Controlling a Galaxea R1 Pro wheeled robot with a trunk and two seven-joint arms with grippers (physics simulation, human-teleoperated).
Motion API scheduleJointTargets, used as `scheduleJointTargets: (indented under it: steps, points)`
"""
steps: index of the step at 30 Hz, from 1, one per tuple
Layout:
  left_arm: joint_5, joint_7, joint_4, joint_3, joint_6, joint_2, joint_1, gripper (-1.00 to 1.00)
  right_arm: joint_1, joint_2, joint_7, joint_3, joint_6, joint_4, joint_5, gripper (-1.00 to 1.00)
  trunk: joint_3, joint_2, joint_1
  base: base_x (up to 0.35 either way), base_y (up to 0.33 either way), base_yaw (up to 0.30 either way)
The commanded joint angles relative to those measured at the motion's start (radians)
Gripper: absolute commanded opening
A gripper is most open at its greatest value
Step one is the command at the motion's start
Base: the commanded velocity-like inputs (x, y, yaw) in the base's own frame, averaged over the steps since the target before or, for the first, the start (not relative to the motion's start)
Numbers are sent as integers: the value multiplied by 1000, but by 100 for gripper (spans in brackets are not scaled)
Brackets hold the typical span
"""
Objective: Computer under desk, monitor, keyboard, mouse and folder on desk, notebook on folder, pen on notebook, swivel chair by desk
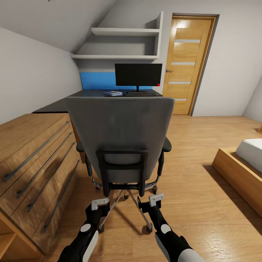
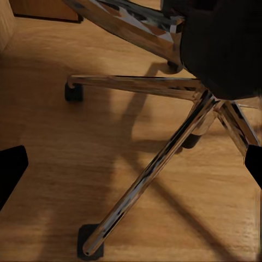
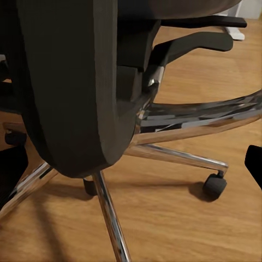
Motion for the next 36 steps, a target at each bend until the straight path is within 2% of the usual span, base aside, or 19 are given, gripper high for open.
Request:
scheduleJointTargets:
  steps: [1,15,25,36]
  points:
    - [5,-4,1,-3,-4,0,0,100,-1,0,-4,0,-2,1,6,100,-1,0,0,0,0,0]
    - [-2,-48,1,-3,-6,2,0,100,-1,0,-4,-1,-2,2,6,100,-1,0,0,0,0,0]
    - [-62,-57,1,-9,-37,2,0,100,-1,0,-4,-1,-2,2,6,100,-1,0,0,0,0,0]
    - [-77,-56,1,-12,-69,1,0,100,-1,0,-4,-3,-2,2,6,100,-1,0,0,50,0,0]
